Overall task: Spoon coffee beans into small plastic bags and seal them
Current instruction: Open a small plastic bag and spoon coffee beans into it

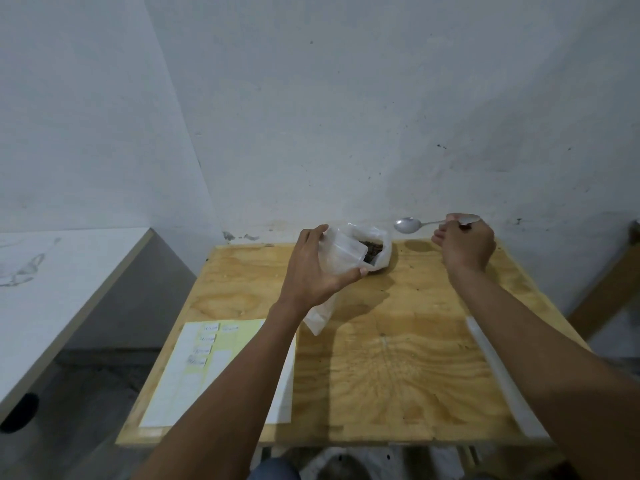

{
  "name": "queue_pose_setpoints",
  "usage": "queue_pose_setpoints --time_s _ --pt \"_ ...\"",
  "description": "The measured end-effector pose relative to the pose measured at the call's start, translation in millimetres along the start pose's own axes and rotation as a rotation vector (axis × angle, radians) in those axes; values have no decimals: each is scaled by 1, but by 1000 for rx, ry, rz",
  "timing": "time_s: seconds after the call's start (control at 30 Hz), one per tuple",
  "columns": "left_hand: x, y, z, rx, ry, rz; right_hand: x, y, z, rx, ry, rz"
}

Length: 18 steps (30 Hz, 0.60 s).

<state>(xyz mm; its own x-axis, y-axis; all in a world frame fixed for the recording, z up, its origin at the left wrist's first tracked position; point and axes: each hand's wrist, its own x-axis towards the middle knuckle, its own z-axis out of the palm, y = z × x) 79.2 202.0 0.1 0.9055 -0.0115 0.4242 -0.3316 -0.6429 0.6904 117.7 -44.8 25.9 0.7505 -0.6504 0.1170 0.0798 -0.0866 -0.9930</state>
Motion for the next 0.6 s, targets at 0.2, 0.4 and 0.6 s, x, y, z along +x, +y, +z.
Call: queue_pose_setpoints --time_s 0.2,0.4,0.6 --pt "0 -10 -1 14 10 2 -10 -7 21 62 -84 33" --pt "1 -12 5 -9 -26 -14 -24 21 38 -168 -270 -54" --pt "6 -18 15 -1 -77 -20 -24 34 48 -110 -308 4"
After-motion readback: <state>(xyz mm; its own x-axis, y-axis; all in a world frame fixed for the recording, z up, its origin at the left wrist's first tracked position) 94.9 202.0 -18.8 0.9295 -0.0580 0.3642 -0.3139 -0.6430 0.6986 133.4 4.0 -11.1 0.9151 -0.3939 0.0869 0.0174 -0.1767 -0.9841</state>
